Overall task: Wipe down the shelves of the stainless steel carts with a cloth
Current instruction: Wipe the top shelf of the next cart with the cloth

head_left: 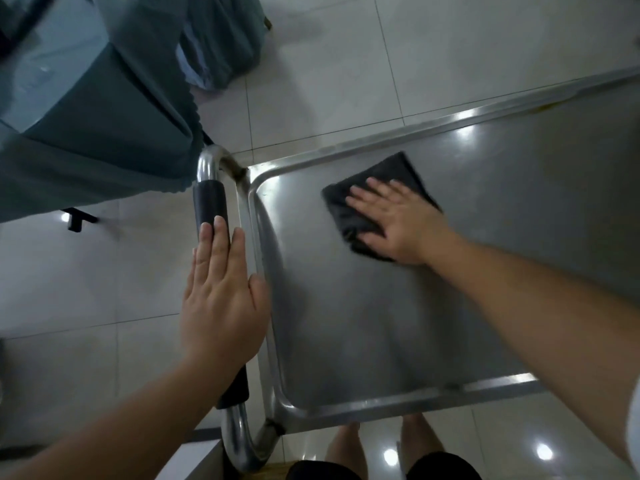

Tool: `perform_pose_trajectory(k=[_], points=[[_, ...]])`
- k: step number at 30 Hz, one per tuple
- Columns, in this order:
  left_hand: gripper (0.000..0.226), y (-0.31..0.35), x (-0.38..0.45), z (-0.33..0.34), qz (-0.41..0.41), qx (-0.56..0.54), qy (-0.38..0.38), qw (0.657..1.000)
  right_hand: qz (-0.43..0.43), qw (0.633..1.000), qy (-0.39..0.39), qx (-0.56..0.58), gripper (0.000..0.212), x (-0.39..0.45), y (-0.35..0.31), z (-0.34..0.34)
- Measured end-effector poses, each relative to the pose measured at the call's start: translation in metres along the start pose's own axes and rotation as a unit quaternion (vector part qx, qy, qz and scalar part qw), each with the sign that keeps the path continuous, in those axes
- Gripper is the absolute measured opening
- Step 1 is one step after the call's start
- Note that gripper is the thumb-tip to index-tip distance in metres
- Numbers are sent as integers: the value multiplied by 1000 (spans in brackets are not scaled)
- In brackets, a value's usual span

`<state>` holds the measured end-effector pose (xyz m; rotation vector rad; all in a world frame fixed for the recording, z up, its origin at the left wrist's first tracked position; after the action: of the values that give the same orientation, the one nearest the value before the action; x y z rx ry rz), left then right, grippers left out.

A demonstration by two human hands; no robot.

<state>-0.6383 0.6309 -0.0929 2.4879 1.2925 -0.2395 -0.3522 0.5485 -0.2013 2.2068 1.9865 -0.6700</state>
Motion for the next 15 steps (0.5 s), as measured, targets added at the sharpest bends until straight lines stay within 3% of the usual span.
perform_pose_trajectory(k=[3,6,8,10,13,15], points=[[68,0,1,1,1,3,-2,1000,216,971,56,80,86,-23,111,-16],[68,0,1,2,0,3,-2,1000,445,876,95,161,84,-41,159,-16],[68,2,0,1,-3,-2,-3,1000,523,822,117,194,84,-31,143,-18],[69,4,0,0,-5,-8,-6,1000,512,824,134,204,84,-3,99,-23],[71,7,1,-4,-9,-14,-11,1000,393,893,123,183,80,46,1,-24],[71,11,0,-6,-13,-18,-10,1000,266,948,87,152,78,76,-72,-21]])
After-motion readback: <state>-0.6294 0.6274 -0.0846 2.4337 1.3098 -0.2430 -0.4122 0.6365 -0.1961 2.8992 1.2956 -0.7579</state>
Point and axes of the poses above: each hand's wrist, its own x-axis towards the middle knuckle, its own z-axis out of the palm, y = z × x, the point moved 5 cm from there along x, towards the middle knuckle, and after that the axes turned 7 degrees about -y, right-handed, at the moved point
